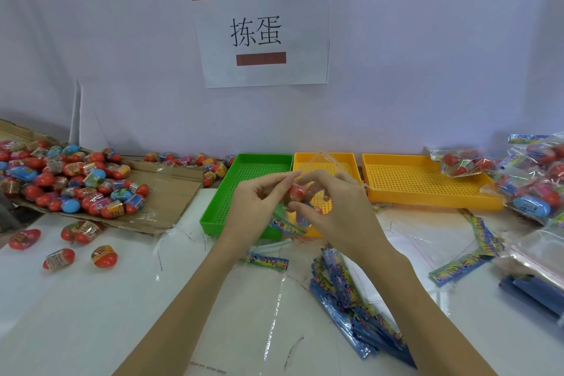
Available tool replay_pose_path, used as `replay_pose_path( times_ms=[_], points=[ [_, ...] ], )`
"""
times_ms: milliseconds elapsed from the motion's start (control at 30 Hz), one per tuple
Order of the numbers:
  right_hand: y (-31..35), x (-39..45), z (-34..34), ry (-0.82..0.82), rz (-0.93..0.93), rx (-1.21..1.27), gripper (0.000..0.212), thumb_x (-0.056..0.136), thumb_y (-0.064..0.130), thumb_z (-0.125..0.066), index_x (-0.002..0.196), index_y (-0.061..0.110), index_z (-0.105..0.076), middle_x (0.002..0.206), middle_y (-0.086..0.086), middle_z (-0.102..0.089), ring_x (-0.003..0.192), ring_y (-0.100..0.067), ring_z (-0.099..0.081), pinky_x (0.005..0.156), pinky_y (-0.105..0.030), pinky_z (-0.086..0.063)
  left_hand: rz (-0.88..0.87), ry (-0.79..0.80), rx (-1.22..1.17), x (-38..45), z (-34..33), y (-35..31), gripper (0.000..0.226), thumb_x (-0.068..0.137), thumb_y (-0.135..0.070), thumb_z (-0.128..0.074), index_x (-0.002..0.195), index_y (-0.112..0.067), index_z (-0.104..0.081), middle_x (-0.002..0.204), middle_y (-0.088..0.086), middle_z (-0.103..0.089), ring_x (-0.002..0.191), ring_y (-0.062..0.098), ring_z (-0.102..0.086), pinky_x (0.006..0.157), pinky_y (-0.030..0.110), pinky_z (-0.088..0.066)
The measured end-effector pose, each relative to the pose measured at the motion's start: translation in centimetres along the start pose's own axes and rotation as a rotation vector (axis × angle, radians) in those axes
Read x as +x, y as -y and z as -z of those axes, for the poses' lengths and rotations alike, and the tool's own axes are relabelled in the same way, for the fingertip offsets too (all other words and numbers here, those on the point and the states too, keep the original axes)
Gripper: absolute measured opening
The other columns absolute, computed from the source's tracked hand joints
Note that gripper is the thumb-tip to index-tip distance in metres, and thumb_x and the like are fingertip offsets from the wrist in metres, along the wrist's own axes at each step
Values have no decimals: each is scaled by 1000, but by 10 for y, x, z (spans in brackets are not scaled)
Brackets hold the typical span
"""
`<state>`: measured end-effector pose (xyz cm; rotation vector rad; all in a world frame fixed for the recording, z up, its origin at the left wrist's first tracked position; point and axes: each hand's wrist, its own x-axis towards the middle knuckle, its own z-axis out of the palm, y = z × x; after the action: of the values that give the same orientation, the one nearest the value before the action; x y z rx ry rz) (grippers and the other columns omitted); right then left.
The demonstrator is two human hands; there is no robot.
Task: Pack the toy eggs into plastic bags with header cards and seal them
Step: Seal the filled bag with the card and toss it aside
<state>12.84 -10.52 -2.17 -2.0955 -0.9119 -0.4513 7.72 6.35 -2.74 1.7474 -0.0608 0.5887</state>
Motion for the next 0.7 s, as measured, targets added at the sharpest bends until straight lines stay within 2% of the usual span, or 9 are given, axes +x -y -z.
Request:
replay_pose_path(
  times_ms=[100,200,333,400,533,600,633,700],
  points=[
    [-1,0,1,-12,-39,27,31,88,47,-76,113,27,-71,89,17,-70,97,-6,-47,90,-33,-41,-5,16,-35,0,-2,2,23,101,-21,-66,121,-19,-78,106,-3,-80,98,19,-77,82,31,-63],
    [-1,0,2,-10,-88,41,21,89,45,-76,100,28,-70,85,16,-70,98,-10,-53,90,-37,-42,14,17,8,-1,-2,4,24,101,-26,-67,122,-21,-78,107,-3,-80,100,21,-76,84,37,-64],
    [-4,0,1,-22,-189,39,22,91,47,-72,96,27,-66,89,13,-70,102,-18,-57,95,-42,-44,118,177,-10,0,3,1,36,92,-38,-77,127,-37,-72,117,-8,-77,115,14,-70,93,29,-59],
    [-6,1,0,-19,-254,27,28,91,50,-71,95,23,-69,92,10,-69,103,-20,-56,95,-46,-45,130,231,107,0,5,2,48,86,-35,-85,130,-45,-68,123,-15,-73,118,7,-67,101,32,-55],
    [-7,0,0,10,-262,72,26,93,46,-71,93,20,-75,95,9,-69,110,-22,-56,99,-48,-45,159,229,93,-2,3,3,53,84,-26,-87,131,-40,-67,116,-14,-76,110,8,-71,101,35,-56],
    [-8,2,3,-17,-248,142,19,94,37,-72,90,19,-77,99,6,-70,120,-17,-58,103,-42,-46,159,206,103,-2,4,2,54,82,-28,-89,129,-42,-67,116,-15,-76,110,7,-69,99,31,-52],
    [-8,3,4,-29,-243,175,17,95,34,-72,90,20,-79,100,8,-69,117,-10,-58,102,-36,-47,160,201,93,-2,4,2,54,81,-28,-89,129,-42,-68,117,-14,-76,110,8,-69,97,30,-53],
    [-8,3,6,-30,-227,225,14,94,33,-73,98,22,-82,95,10,-72,93,-1,-59,86,-23,-49,175,217,34,-2,3,2,50,82,-30,-89,128,-38,-70,115,-9,-76,109,12,-71,94,31,-58]
  ],
)
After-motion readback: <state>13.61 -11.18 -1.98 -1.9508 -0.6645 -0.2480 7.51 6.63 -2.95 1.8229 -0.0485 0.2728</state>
